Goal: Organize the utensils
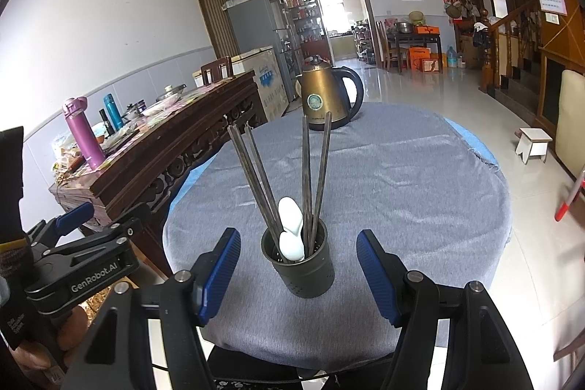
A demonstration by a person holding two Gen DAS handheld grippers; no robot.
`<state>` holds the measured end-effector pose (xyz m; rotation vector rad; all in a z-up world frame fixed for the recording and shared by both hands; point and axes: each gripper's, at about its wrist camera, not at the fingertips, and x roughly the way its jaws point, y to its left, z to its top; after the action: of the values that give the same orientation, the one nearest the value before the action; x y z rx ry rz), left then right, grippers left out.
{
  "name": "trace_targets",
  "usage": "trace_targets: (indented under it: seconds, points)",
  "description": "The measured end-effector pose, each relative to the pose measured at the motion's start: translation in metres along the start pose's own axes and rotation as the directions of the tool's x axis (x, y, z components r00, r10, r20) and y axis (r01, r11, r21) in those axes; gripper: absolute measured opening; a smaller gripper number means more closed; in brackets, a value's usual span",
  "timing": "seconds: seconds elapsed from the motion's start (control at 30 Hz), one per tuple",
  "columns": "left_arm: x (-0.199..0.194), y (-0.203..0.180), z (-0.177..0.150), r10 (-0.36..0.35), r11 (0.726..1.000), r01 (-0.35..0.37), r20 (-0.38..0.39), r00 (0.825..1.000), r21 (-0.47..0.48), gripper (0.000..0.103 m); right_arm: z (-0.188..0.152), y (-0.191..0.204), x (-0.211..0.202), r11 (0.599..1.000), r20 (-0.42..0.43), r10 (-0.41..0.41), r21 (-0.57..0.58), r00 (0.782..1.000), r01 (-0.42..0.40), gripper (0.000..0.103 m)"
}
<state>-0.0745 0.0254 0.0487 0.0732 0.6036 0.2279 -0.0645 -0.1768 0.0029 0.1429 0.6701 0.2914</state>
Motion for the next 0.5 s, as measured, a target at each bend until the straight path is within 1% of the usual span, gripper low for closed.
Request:
trace_targets:
  seconds: [0.5]
  points:
    - [0.0003, 0.0024, 0.0033, 0.002, 1.0, -0.002, -0.002, 1.0, -0.009, 0.092, 0.0037, 0.0016, 0.0013, 1.0, 0.007, 0.003, -0.003, 1.0, -0.003, 0.07]
